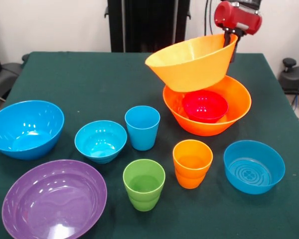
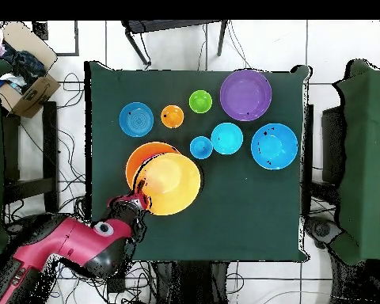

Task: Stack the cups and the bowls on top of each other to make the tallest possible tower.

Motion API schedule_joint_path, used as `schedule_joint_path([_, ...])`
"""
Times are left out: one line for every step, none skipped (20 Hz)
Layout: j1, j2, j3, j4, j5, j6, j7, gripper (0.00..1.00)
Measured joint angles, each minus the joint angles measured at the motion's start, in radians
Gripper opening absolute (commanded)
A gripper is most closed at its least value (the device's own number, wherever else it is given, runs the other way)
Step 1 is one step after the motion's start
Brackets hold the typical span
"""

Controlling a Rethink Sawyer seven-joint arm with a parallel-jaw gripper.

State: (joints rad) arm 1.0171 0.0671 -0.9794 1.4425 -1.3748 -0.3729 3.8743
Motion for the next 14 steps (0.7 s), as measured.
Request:
schedule_joint_path([0.001,0.004,-0.007,0.001,-0.032,-0.022,0.000,0.00])
schedule_joint_path([0.000,0.007,-0.017,0.001,-0.067,-0.054,0.000,0.00])
schedule_joint_path([0.000,0.009,-0.027,0.001,-0.103,-0.085,0.000,0.00])
schedule_joint_path([0.000,0.010,-0.038,0.001,-0.133,-0.119,0.000,0.00])
schedule_joint_path([0.000,0.010,-0.047,0.001,-0.154,-0.144,0.000,0.00])
schedule_joint_path([0.000,0.010,-0.053,0.001,-0.166,-0.161,0.000,0.00])
schedule_joint_path([0.000,0.010,-0.058,0.001,-0.178,-0.177,0.000,0.00])
schedule_joint_path([0.000,0.010,-0.070,0.001,-0.197,-0.207,0.000,0.00])
schedule_joint_path([0.000,0.014,-0.096,0.001,-0.233,-0.261,0.000,0.00])
schedule_joint_path([0.000,0.017,-0.106,0.001,-0.244,-0.277,0.000,0.00])
schedule_joint_path([0.000,0.022,-0.113,0.000,-0.251,-0.287,0.000,0.00])
schedule_joint_path([0.001,0.027,-0.121,0.000,-0.259,-0.296,0.000,0.00])
schedule_joint_path([0.001,0.043,-0.138,-0.002,-0.272,-0.309,0.000,0.00])
schedule_joint_path([0.001,0.059,-0.151,-0.005,-0.280,-0.313,0.000,0.00])
